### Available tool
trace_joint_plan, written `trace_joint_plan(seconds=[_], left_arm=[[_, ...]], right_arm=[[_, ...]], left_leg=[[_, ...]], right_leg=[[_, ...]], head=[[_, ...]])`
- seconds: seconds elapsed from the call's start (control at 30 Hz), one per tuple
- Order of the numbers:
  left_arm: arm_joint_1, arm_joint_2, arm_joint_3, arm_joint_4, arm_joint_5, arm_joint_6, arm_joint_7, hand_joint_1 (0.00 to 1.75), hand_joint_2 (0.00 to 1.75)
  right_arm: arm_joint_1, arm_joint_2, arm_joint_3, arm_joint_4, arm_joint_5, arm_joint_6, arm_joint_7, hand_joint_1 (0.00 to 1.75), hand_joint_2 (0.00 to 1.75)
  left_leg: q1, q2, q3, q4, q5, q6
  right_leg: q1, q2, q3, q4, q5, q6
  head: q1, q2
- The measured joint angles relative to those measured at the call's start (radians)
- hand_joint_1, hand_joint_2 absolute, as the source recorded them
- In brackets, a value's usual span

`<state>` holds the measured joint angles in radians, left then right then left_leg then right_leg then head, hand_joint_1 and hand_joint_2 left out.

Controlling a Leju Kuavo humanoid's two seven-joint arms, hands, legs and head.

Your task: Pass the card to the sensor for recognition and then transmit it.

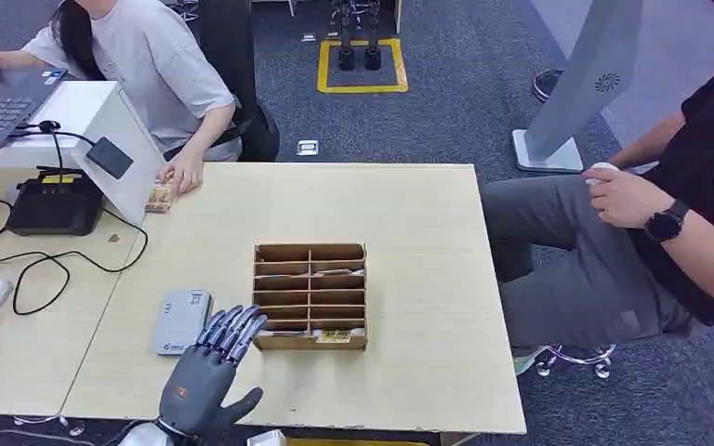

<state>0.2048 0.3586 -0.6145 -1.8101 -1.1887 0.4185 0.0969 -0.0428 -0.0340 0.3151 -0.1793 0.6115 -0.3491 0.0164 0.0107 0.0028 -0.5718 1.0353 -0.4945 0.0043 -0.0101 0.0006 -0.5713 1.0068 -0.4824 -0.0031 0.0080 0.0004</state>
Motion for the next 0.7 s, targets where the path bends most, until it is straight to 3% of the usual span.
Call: trace_joint_plan(seconds=[0.37,0.4,0.7], left_arm=[[-0.026,-0.059,0.004,0.084,0.04,-0.027,0.008,0.0,1.75],[-0.027,-0.064,0.008,0.093,0.04,-0.025,0.007,0.0,1.75],[-0.038,-0.111,0.057,0.114,0.087,-0.029,-0.035,0.0,1.75]], right_arm=[[-0.006,0.0,0.0,-0.001,0.029,0.003,0.006,0.0,1.75],[-0.006,0.0,0.0,-0.001,0.029,0.003,0.006,0.0,0.0],[-0.011,0.001,0.0,-0.003,0.051,0.004,0.013,0.0,0.0]], left_leg=[[0.0,0.0,0.0,0.0,0.0,0.0],[0.0,0.0,0.0,0.0,0.0,0.0],[0.0,0.0,0.0,0.0,0.0,0.0]], right_leg=[[0.0,0.0,0.0,0.0,0.0,0.0],[0.0,0.0,0.0,0.0,0.0,0.0],[0.0,0.0,0.0,0.0,0.0,0.0]], head=[[0.0,0.0],[0.0,0.0],[0.0,0.0]])
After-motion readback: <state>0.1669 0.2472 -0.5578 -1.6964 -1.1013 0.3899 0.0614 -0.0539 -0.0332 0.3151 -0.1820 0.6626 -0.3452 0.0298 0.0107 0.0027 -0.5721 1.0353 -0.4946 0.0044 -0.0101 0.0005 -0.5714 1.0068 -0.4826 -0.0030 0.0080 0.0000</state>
